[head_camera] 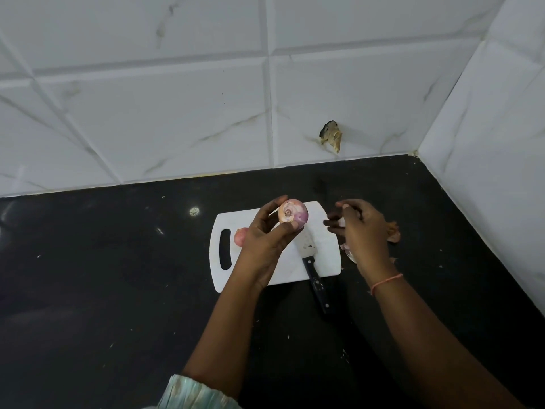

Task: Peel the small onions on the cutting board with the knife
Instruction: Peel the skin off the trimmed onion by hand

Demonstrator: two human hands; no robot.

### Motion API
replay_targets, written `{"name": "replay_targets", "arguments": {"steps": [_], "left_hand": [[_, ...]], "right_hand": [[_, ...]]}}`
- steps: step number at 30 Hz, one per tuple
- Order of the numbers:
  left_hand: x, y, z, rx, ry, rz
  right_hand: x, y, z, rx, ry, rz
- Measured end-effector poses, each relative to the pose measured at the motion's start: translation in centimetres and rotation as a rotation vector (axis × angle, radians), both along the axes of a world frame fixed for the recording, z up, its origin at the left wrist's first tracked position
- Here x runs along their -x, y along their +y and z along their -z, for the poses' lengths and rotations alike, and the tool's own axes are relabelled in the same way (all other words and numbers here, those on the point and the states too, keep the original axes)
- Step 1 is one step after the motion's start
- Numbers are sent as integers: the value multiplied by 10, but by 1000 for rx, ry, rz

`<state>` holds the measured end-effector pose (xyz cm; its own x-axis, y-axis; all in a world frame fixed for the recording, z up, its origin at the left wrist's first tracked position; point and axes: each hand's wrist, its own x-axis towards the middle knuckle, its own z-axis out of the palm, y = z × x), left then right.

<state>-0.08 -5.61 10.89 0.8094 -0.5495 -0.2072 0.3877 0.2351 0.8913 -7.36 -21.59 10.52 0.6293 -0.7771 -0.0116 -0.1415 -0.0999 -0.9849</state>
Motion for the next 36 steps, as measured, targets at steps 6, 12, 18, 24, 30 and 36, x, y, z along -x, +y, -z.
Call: {"name": "replay_targets", "arguments": {"steps": [6,12,18,24,30,36], "left_hand": [[-5,-2,3,15,43,12],[-5,-4,5,-47,-68,-23],[-4,0,1,-97,-194,-54],[-3,1,-2,-104,-195,-80],[-4,6,-6,-25,-170,-12],[-9,8,-7,19,-190,16]], "right_hand": [[7,-31,33,165,411,-71],[0,6,10,532,79,-194],[-5,27,-7,364,-58,-304],[-2,29,-4,490,-134,-262],[-1,34,-11,429,-125,-236],[-1,32,-15,445,-180,-295]]}}
